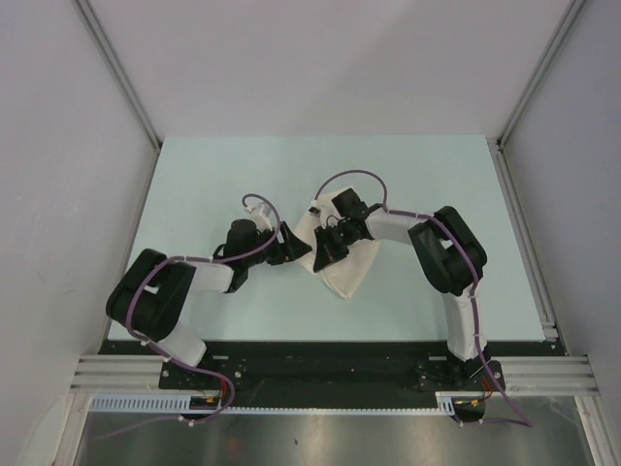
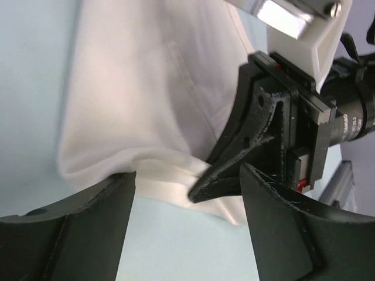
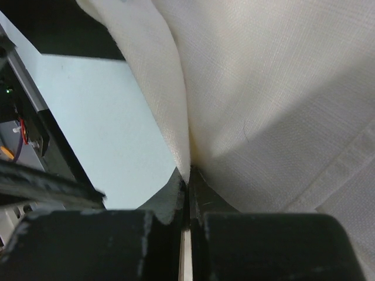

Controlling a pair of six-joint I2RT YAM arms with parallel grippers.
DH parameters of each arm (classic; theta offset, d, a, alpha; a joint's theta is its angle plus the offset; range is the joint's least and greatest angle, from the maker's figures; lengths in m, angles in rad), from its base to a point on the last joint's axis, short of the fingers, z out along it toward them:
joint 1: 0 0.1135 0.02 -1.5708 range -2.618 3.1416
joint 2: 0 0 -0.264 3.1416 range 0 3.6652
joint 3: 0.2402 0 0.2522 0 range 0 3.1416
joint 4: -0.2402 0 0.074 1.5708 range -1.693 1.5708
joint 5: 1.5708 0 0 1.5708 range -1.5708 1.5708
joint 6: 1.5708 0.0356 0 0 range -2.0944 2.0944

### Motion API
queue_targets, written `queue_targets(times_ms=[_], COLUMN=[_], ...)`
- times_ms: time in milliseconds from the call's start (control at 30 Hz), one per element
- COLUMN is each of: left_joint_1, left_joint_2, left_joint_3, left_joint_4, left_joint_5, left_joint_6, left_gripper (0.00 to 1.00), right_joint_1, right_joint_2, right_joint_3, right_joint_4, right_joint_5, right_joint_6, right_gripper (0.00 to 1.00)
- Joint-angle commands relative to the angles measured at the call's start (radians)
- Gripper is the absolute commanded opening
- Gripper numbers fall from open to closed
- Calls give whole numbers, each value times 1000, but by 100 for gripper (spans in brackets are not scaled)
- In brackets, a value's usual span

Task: Fold the napkin, place the utensils inside, and roll it up
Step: Roll the napkin with the utensil

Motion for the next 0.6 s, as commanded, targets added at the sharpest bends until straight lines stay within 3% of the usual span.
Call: queue_targets(times_ms=[0,100,333,567], left_joint_1=[43,69,89,91], left_joint_2=[-89,-117,-110,-143], left_joint_3=[32,19,16,14], left_joint_4=[-142,-162,-122,-239], left_joint_5=[-122,-166,-81,-126], left_joint_6=[91,104,125,121], left_gripper=[78,78,78,69], right_joint_1=[-1,-3,-6,-4], right_joint_2=[16,14,20,22], right_joint_3=[-16,-22,-25,-25], right_joint_4=[-30,-26,-12,-6], right_joint_5=[27,27,22,18], right_joint_6=[2,3,11,22], right_gripper=[0,0,0,0])
